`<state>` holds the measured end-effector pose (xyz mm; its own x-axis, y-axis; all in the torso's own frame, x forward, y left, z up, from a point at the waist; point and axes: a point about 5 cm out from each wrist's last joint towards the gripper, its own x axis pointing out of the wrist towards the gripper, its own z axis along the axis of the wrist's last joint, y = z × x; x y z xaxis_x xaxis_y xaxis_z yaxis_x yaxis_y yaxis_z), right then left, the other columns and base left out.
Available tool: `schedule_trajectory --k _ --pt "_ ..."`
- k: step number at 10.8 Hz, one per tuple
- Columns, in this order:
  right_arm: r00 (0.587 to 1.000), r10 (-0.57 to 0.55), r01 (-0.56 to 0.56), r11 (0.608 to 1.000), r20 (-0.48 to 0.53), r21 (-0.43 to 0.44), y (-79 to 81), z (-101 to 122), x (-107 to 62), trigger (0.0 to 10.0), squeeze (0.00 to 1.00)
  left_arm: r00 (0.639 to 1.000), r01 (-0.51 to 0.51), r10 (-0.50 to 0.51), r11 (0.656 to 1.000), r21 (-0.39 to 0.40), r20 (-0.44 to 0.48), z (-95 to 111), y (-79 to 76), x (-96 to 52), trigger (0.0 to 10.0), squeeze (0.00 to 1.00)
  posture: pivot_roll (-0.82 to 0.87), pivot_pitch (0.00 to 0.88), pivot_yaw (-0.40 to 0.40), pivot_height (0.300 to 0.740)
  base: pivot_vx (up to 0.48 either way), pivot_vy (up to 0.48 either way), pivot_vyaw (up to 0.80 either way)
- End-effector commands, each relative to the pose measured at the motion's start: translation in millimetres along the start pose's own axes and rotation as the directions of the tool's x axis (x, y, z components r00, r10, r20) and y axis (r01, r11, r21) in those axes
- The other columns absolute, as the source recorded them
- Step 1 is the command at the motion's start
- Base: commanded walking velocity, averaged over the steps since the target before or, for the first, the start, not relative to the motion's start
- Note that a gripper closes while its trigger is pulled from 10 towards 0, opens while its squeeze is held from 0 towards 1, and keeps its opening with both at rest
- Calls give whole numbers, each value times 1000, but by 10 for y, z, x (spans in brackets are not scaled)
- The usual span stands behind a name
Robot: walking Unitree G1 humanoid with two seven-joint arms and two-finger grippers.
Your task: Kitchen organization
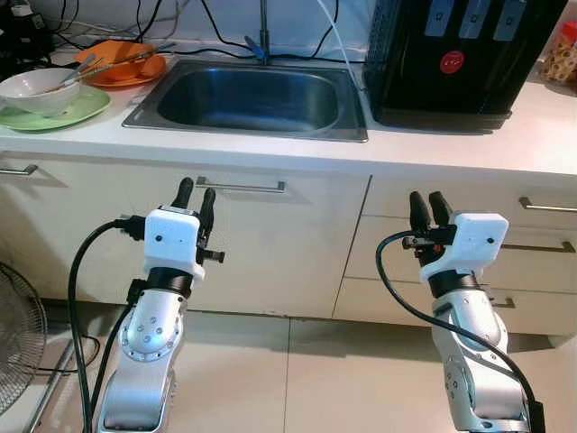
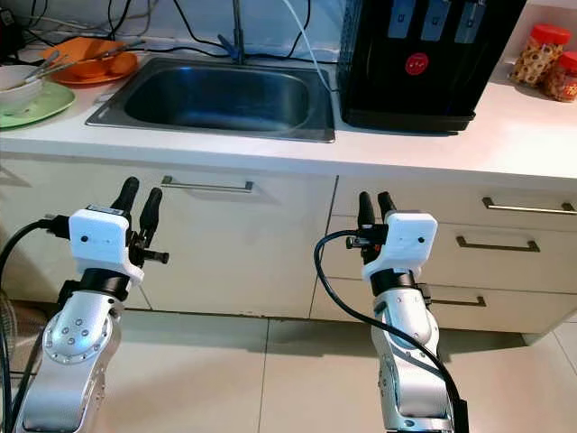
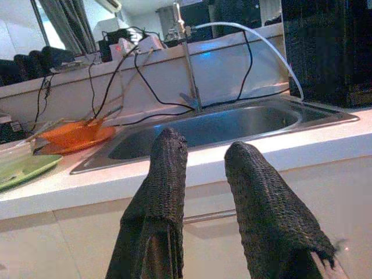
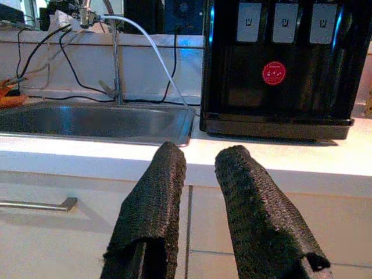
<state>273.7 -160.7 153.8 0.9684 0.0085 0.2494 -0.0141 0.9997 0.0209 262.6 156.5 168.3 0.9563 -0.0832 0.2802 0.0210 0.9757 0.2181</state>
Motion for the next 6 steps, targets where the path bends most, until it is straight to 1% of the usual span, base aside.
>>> schedule_trajectory --k 1,2,4,6 --pt "1000 -4 4 1000 -14 10 -2 -23 -2 10000 0 1000 -3 3 1000 -2 -1 18 2 22 10000 0 159 20 -15 717 0 304 0" --pt "1000 -4 4 1000 -14 14 7 -21 -7 10000 0 1000 -15 15 1000 -7 -6 22 34 30 10000 0 159 21 -12 717 0 364 0" --pt "1000 -4 4 1000 -16 18 11 -28 -12 10000 0 1000 -26 25 1000 -18 -2 35 45 40 10000 0 160 20 -12 717 0 366 0" --pt "1000 -7 7 1000 -15 19 1 -26 -12 10000 0 1000 -20 20 1000 -3 -4 28 28 25 10000 0 159 21 -12 717 0 480 0"
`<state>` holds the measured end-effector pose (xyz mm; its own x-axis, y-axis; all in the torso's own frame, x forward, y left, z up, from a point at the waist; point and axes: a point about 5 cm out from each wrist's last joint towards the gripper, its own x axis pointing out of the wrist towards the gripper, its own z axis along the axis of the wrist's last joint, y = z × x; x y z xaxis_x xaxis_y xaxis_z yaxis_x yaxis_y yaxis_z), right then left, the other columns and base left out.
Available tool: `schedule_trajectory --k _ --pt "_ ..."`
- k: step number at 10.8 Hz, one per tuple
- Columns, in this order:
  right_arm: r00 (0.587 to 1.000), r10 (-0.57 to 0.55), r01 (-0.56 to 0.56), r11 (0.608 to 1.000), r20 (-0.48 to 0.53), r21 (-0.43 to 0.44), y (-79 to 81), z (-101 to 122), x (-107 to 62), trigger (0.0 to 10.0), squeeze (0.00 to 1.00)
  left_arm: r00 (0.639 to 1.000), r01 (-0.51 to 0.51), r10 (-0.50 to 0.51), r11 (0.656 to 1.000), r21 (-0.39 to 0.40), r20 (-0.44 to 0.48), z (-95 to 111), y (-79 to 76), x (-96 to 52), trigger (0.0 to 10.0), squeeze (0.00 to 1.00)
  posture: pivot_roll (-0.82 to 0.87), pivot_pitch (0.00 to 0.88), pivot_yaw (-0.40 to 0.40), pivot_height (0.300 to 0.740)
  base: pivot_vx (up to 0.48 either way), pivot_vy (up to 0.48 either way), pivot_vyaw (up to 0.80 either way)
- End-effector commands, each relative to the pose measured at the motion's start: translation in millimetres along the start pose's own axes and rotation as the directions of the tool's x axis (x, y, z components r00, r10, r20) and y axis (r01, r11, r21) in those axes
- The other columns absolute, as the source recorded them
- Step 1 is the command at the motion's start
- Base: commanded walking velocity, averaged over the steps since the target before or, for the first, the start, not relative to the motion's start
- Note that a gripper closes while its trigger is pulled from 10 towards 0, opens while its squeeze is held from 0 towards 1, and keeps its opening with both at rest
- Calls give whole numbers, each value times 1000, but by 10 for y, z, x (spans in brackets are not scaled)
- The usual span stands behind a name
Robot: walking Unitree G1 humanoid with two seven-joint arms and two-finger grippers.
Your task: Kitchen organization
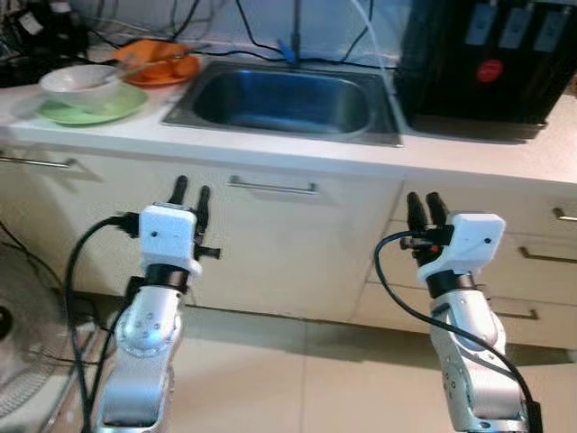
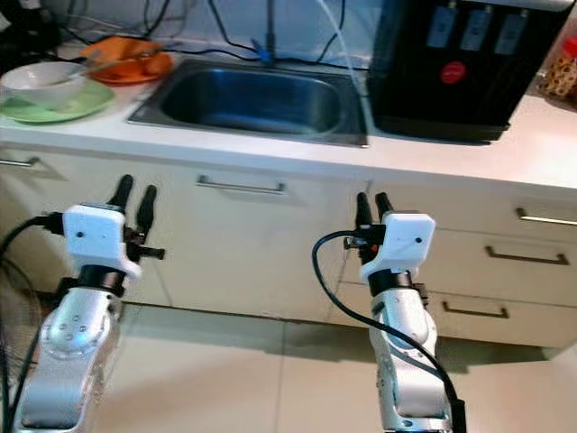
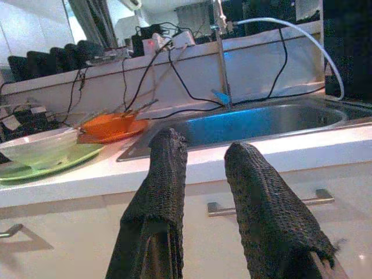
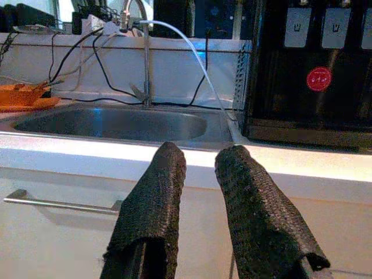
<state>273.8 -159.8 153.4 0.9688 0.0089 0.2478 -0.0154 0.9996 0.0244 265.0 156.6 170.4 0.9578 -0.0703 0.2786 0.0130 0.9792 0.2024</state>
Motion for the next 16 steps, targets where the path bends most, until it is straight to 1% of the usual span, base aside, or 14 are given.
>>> schedule_trajectory --k 1,5,8,10,14,16 --pt "1000 -8 8 1000 -14 17 -6 -24 -11 10000 0 1000 -9 9 1000 11 0 17 29 -1 10000 0 160 21 -11 717 0 480 0" --pt "1000 -16 16 1000 -12 16 -30 -27 -2 10000 0 1000 -11 11 1000 13 0 24 31 16 10000 0 164 23 -9 717 0 455 0" --pt "1000 -16 17 1000 -17 26 3 -48 -10 10000 0 1000 -12 12 1000 16 -4 17 45 24 10000 0 169 23 -4 717 0 338 0" --pt "1000 -14 15 999 -18 33 21 -60 -5 10000 0 1000 0 0 1000 30 -14 2 27 23 10000 0 182 28 -4 717 0 0 0" --pt "1000 -8 9 999 -19 41 50 -77 0 10000 0 1000 -13 13 1000 12 -18 2 43 29 10000 0 182 23 2 717 0 0 0" --pt "1000 1 0 999 -22 42 76 -90 9 10000 0 1000 -23 23 1000 12 -6 27 69 45 10000 0 182 20 4 717 384 0 0"
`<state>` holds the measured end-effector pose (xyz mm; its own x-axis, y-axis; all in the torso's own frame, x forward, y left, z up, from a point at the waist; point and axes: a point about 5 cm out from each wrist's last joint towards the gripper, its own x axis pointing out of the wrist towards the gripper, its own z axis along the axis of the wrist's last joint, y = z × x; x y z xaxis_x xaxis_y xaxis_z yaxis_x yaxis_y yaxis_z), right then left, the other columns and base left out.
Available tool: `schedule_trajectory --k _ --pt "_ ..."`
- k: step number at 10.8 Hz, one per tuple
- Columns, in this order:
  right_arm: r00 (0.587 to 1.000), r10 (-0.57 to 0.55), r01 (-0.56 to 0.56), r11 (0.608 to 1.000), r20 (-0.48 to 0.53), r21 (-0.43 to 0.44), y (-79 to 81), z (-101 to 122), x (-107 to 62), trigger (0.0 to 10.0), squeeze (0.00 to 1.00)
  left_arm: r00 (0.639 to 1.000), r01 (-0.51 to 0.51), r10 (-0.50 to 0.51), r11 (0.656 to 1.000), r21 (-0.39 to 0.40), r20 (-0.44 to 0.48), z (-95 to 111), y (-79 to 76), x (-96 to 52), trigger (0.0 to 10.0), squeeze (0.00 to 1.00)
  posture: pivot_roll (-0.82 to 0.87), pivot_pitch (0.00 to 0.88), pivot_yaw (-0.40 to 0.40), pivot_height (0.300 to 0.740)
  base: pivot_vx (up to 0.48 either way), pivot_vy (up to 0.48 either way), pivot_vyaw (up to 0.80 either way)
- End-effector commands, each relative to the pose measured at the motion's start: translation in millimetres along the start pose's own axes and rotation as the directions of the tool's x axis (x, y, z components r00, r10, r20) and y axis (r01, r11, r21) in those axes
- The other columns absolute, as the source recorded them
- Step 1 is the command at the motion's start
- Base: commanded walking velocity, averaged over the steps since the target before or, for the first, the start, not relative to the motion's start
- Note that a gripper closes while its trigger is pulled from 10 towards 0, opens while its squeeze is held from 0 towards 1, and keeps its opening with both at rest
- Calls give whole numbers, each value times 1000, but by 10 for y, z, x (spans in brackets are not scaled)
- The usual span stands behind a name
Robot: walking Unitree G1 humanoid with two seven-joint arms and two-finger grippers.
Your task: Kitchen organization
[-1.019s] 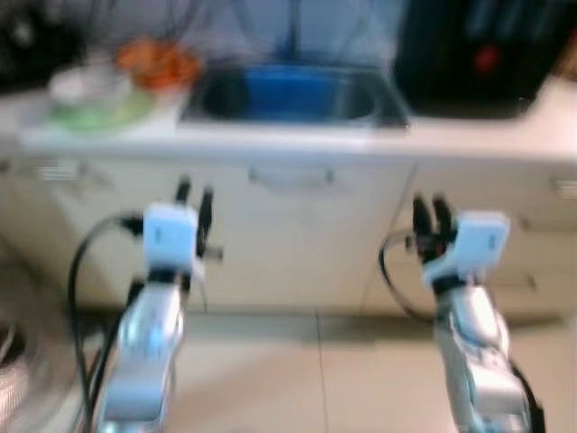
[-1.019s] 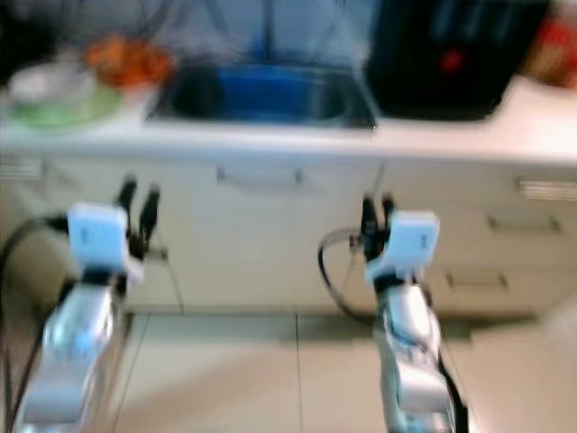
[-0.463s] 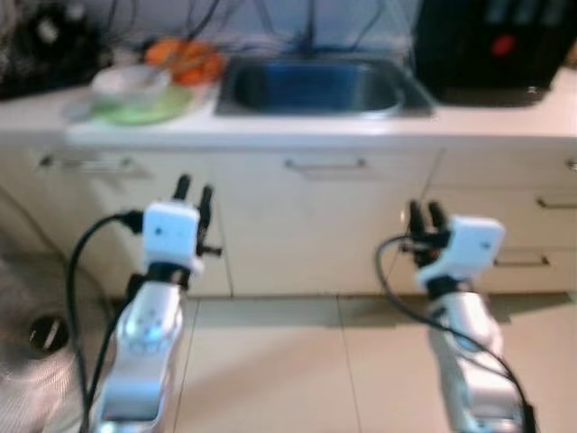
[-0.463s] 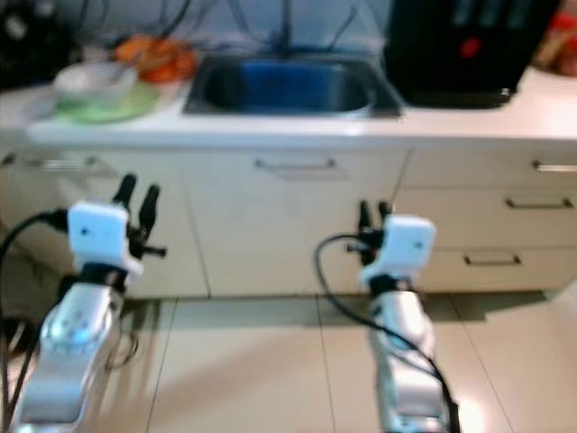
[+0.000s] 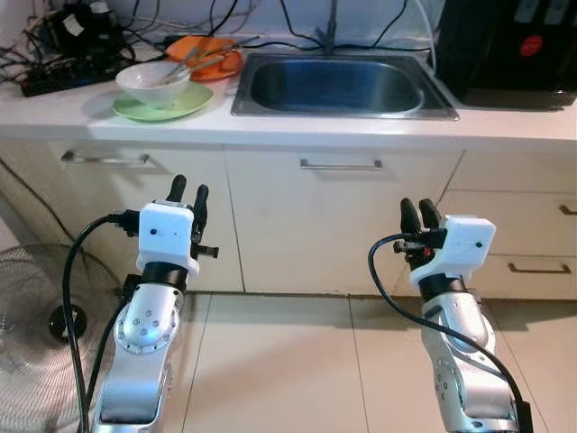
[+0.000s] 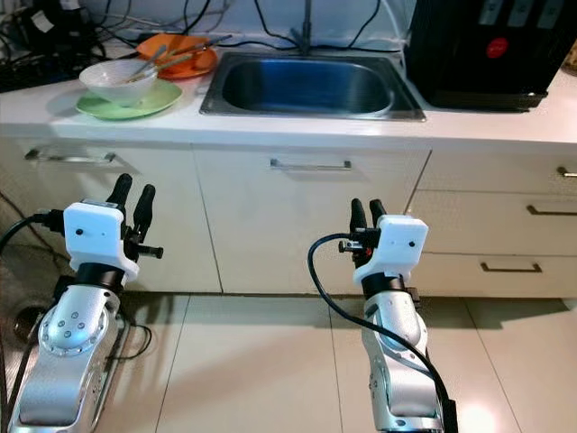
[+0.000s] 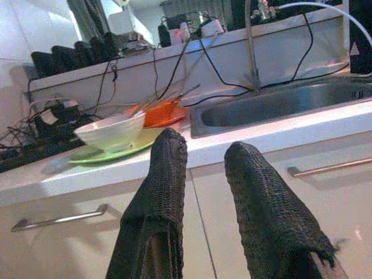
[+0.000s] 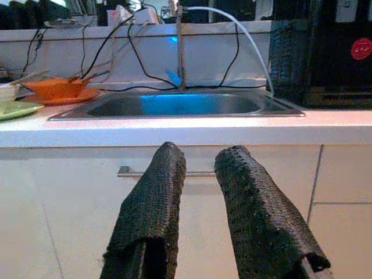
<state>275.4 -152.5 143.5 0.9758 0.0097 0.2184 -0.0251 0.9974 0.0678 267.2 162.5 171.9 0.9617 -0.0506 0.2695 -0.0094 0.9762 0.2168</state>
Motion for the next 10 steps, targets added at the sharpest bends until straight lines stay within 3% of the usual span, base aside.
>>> schedule_trajectory --k 1,10 --pt "1000 5 -4 1000 5 -3 14 2 12 10000 0 1000 -4 4 1000 -6 8 28 9 26 10000 0 179 20 9 717 382 0 0" --pt "1000 14 -14 1000 -27 -9 42 -54 28 10000 0 1000 24 -24 1000 0 2 20 -34 47 10000 0 179 20 13 717 373 0 69"
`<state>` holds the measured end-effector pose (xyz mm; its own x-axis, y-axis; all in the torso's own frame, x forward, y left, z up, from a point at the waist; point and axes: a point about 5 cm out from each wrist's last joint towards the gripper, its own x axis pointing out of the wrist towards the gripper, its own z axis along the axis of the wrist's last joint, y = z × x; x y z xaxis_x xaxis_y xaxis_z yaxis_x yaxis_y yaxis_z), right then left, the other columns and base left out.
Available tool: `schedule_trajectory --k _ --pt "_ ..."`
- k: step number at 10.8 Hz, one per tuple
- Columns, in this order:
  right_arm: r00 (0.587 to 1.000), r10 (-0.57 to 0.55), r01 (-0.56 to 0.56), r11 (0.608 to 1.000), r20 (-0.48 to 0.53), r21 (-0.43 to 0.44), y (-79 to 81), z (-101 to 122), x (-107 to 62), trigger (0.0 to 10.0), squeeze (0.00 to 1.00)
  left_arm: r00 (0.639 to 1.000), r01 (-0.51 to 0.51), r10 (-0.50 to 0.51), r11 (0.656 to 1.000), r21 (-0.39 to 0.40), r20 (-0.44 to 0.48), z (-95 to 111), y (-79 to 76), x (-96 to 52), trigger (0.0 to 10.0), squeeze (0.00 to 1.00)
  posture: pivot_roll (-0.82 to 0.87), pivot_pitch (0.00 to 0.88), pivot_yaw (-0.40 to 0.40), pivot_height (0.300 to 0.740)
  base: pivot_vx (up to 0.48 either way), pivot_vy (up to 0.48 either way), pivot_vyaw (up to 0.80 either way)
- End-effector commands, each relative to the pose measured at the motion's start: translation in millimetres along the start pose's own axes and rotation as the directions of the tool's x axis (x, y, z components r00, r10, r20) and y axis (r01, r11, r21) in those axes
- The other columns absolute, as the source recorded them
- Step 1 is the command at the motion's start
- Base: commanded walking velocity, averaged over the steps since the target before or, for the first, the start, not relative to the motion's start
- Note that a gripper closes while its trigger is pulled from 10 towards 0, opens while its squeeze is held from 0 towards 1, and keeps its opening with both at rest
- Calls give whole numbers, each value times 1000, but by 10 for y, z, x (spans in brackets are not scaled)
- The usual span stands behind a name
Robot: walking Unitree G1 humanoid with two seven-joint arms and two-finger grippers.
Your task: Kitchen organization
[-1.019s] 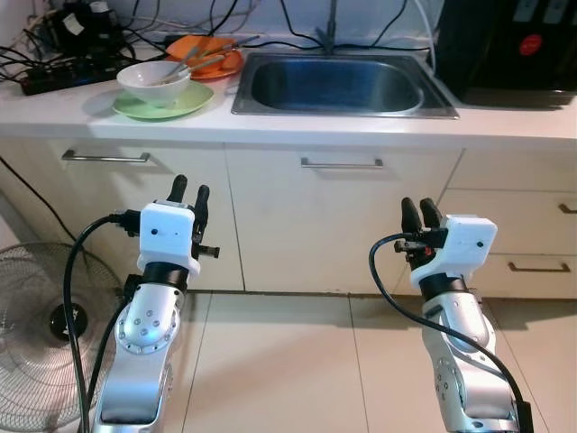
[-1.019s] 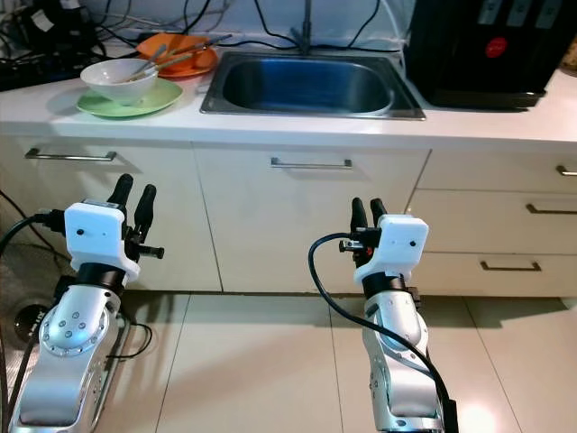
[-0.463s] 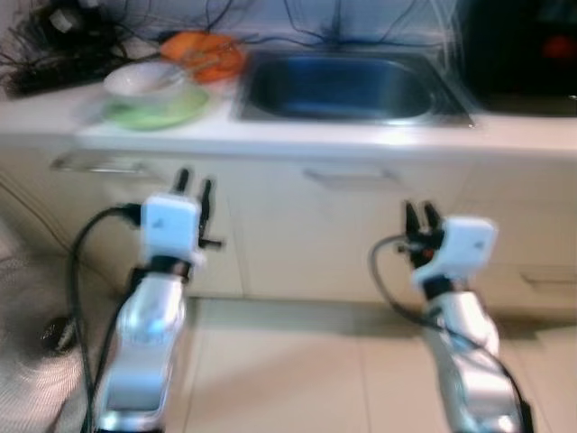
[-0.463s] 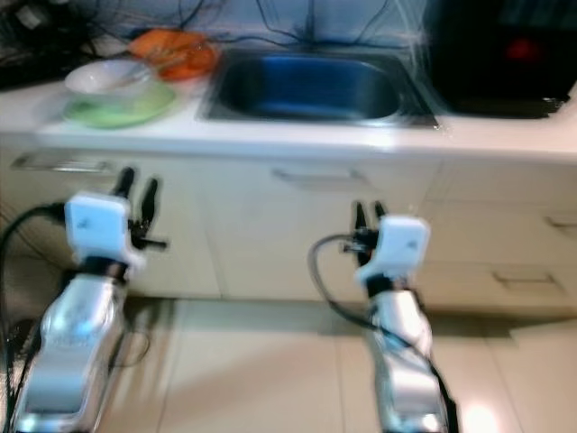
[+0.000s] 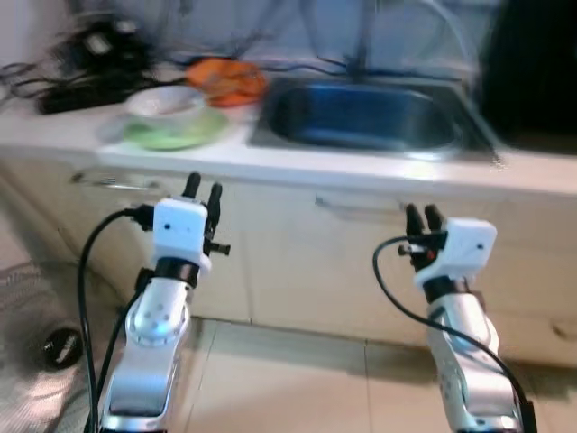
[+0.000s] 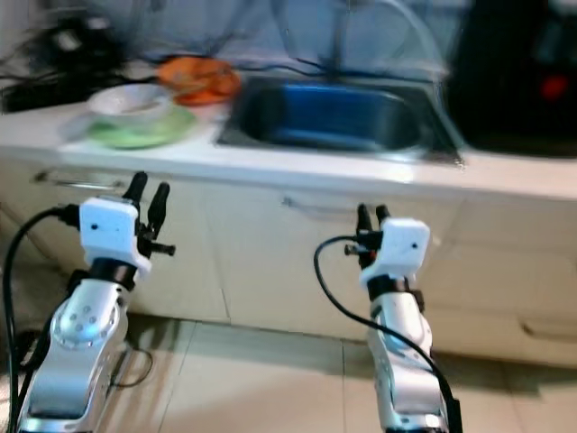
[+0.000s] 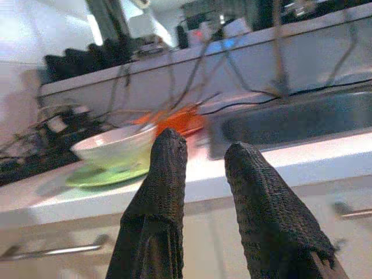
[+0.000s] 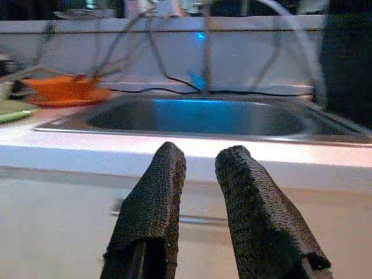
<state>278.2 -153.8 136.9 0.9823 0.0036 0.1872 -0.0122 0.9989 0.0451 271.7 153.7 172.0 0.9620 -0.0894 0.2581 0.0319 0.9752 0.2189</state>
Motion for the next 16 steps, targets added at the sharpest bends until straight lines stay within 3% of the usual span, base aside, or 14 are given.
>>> schedule_trajectory --k 1,16 --pt "1000 20 -20 1000 4 13 57 15 19 10000 0 1000 -14 14 1000 8 3 9 46 -1 10000 0 176 20 14 717 371 0 0" --pt "999 42 -42 999 5 11 94 14 50 10000 0 1000 -4 4 1000 6 1 5 1 -20 10000 0 183 2 8 717 371 0 28"
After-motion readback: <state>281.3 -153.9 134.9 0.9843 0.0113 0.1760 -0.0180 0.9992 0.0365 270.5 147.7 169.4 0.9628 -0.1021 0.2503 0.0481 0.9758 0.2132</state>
